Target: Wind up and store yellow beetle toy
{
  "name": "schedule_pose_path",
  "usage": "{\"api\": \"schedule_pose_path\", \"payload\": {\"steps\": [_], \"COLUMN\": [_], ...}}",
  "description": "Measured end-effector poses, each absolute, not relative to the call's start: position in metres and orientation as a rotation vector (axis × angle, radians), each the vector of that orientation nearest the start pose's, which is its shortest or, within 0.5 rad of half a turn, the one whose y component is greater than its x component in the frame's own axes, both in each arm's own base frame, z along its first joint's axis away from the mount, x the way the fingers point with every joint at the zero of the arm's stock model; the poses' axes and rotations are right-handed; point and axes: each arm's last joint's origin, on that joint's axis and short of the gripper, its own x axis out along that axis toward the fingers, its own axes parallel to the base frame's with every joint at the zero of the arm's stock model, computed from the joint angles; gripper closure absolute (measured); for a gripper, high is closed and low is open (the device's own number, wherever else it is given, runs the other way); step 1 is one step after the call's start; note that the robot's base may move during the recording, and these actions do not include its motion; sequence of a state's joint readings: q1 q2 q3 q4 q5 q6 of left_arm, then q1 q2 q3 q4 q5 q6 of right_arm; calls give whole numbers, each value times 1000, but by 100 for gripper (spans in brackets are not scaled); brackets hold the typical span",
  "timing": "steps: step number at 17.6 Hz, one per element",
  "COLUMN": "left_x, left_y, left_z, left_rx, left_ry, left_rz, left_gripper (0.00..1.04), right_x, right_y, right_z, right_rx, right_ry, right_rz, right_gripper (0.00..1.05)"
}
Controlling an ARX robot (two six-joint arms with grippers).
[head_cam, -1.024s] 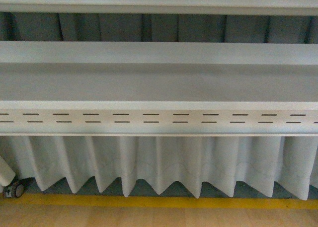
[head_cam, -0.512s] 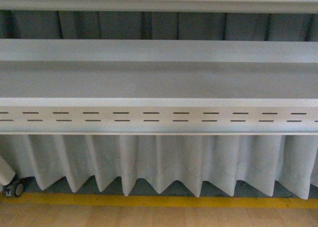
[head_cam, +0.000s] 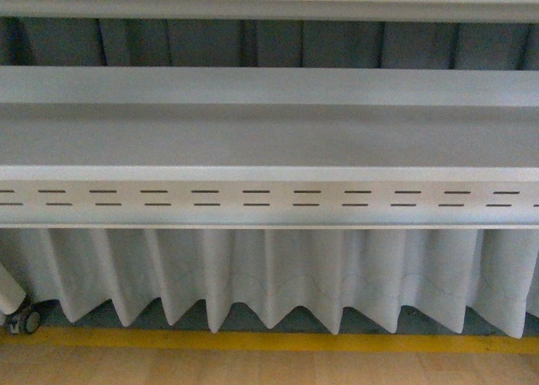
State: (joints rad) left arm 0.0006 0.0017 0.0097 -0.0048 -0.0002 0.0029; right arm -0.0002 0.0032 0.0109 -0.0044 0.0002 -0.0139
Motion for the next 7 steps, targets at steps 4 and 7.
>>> {"api": "schedule_pose_path", "payload": {"steps": [4, 7], "left_x": [97, 97], "left_y": [0, 0], "left_z": [166, 166], "left_rx": [3, 3], "left_ry": [-4, -3], "left_rz": [1, 1], "left_gripper": [7, 7], "right_x": [97, 97], "right_y": [0, 0], "right_z": [167, 167], "right_rx": [-14, -14], "right_ry": [-3, -3], "right_rz": [0, 0], "right_gripper": [7, 7]}}
